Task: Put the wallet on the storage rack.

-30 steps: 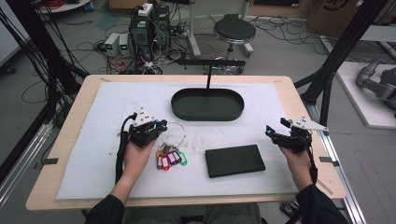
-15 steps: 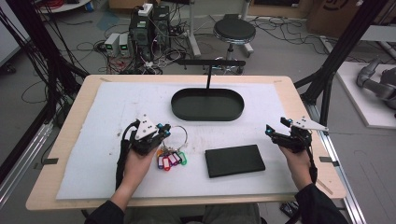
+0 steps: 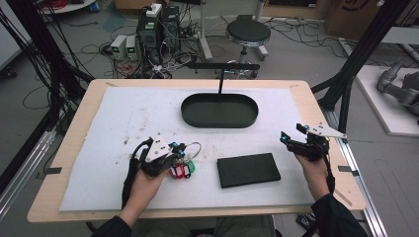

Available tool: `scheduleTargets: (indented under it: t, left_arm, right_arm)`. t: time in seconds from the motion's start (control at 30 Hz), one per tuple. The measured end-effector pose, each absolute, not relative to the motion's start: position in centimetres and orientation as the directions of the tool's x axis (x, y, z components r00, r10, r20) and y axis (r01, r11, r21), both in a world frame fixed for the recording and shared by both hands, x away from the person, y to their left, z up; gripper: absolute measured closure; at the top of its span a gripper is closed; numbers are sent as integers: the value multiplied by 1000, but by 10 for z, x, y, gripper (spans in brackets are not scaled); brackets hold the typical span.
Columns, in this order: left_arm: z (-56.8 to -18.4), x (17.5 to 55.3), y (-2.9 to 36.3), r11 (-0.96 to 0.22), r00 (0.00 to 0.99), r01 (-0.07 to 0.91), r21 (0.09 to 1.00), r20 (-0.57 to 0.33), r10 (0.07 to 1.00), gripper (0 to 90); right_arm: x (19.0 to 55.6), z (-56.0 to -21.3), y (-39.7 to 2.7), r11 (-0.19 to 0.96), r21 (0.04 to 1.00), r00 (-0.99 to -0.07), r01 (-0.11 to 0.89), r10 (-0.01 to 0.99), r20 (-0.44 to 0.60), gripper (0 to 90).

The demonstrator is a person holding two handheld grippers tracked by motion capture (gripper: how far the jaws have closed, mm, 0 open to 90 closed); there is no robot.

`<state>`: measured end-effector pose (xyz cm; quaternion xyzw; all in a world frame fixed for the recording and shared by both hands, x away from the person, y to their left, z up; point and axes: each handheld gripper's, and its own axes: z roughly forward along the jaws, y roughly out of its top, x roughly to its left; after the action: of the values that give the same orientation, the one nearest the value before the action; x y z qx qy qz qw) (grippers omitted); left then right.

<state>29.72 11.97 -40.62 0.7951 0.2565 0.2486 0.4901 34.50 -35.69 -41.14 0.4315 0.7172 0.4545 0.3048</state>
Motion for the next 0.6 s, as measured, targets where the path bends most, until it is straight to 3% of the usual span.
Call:
scheduleTargets:
  t: [0.23,0.4,0.6]
  left_arm:
    - [-413,302,117,-419,766,197,886,128,630,824]
    - [-414,305,119,-421,774,212,882,112,623,859]
    - [-406,305,121,-419,782,188,888,122,612,863]
  right_arm:
    - [345,-411,-357,210,914,-440,347,897,-39,283]
    - [345,-411,-358,212,915,-441,343,897,-42,283]
    - [346,-411,-358,210,916,-440,343,897,-41,283]
